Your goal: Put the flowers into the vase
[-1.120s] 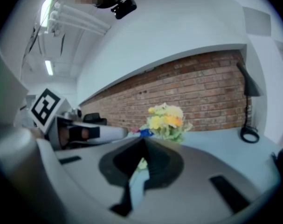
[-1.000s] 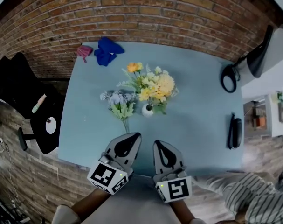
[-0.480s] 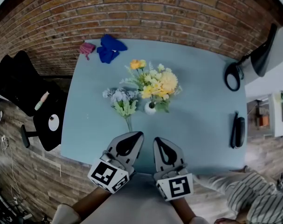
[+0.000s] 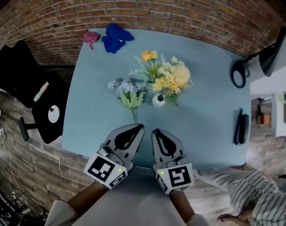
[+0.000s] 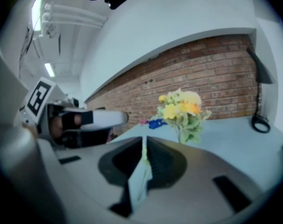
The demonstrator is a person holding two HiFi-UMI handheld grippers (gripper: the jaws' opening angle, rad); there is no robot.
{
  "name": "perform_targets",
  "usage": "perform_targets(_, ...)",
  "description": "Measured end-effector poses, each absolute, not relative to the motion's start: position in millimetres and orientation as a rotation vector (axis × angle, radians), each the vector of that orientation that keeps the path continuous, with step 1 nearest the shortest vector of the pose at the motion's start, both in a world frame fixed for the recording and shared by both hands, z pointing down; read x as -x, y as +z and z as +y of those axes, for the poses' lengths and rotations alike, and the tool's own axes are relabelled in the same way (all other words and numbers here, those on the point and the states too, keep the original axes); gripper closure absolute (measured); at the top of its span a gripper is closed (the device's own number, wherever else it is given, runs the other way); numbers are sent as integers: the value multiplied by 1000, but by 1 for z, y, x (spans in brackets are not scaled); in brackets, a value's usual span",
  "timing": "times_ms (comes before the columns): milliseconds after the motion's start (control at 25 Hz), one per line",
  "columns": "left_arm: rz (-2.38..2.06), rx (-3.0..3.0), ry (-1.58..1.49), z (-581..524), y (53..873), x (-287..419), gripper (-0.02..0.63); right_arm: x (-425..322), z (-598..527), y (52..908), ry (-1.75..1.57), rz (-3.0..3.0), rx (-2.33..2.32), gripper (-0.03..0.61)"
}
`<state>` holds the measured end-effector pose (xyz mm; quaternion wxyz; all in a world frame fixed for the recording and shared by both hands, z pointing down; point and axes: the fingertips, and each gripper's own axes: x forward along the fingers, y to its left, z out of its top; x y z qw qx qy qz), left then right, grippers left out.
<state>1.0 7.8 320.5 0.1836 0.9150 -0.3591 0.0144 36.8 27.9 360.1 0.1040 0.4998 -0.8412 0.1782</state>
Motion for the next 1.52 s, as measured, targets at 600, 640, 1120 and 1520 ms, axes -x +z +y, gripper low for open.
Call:
perform_targets(600, -929, -2588, 38, 2, 331, 61, 598, 9, 12, 391, 601, -2335, -1519, 506)
perform_targets(640, -920, -2591, 41, 2, 332, 63, 598, 11, 10, 394, 605, -2328, -1519, 501)
perform_targets(1120, -852, -2577, 65, -5, 345, 78, 598, 36, -15, 441, 653, -2214, -1411, 431)
perform_targets(1520, -856, -2513, 66, -11, 354, 85, 598, 38, -31, 496, 762, -2091, -1312, 411)
